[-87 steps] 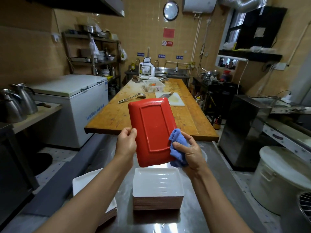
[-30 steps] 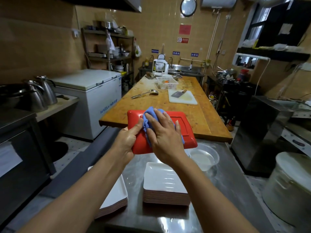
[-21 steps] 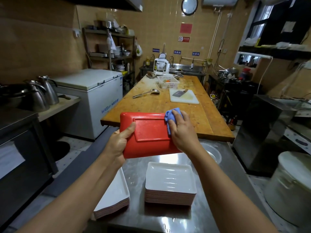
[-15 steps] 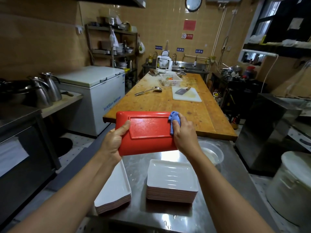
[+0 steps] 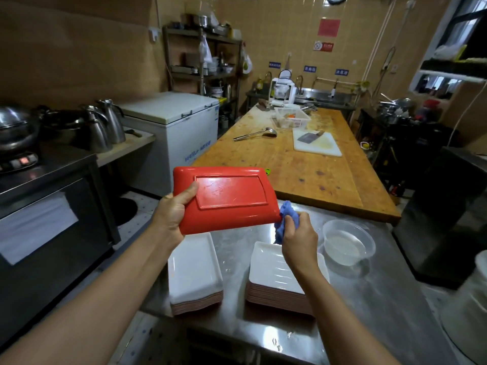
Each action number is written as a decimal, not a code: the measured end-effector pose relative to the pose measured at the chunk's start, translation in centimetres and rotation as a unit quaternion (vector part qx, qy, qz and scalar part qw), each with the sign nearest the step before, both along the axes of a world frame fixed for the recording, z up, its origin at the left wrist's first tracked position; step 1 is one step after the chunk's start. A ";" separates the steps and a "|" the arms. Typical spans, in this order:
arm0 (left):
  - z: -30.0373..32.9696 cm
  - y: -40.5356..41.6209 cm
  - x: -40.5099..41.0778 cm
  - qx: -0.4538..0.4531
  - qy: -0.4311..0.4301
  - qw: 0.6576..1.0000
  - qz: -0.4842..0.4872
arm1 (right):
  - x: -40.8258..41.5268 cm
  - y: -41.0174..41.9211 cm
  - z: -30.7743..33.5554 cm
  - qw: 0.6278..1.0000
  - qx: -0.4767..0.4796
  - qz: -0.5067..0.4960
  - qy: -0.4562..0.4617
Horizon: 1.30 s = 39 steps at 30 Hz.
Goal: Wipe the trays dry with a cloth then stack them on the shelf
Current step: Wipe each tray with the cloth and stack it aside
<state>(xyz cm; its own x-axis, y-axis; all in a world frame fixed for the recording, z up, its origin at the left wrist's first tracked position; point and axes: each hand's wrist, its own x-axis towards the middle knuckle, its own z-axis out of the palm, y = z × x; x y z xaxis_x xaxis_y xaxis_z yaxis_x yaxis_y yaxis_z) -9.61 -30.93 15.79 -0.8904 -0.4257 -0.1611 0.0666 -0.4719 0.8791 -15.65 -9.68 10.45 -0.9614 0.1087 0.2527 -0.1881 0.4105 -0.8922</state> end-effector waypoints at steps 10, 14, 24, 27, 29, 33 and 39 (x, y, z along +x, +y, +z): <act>-4.8 -3.3 2.8 -0.636 -0.018 0.769 0.058 | 0.4 -2.7 -0.8 0.951 -0.144 0.123 -0.243; -8.8 -2.9 3.8 -0.758 -0.050 0.650 0.007 | 0.6 -3.5 -2.2 0.940 -0.142 0.132 -0.281; -13.7 -0.4 4.6 -0.882 -0.065 0.457 -0.092 | 0.3 -3.2 -5.8 0.931 -0.108 0.133 -0.322; -14.8 0.3 4.6 -0.881 -0.081 0.449 -0.123 | 0.4 -3.0 -6.3 0.929 -0.110 0.119 -0.333; -15.3 0.7 4.5 -0.880 -0.090 0.449 -0.123 | 0.5 -2.7 -6.3 0.930 -0.118 0.110 -0.331; -16.2 1.7 4.4 -0.880 -0.094 0.452 -0.114 | 0.7 -2.2 -6.3 0.930 -0.128 0.094 -0.332; -18.1 2.3 4.4 -0.889 -0.111 0.434 -0.096 | 0.4 -1.6 -6.9 0.932 -0.132 0.083 -0.327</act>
<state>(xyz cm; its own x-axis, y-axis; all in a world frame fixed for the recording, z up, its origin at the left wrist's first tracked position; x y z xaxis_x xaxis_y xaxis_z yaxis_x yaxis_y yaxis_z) -5.20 -28.60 -2.29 -0.9835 0.0264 0.1789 -0.0026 0.9871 -0.1600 -15.20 -11.31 3.53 -0.9094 -0.0796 -0.4083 0.3905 0.1750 -0.9038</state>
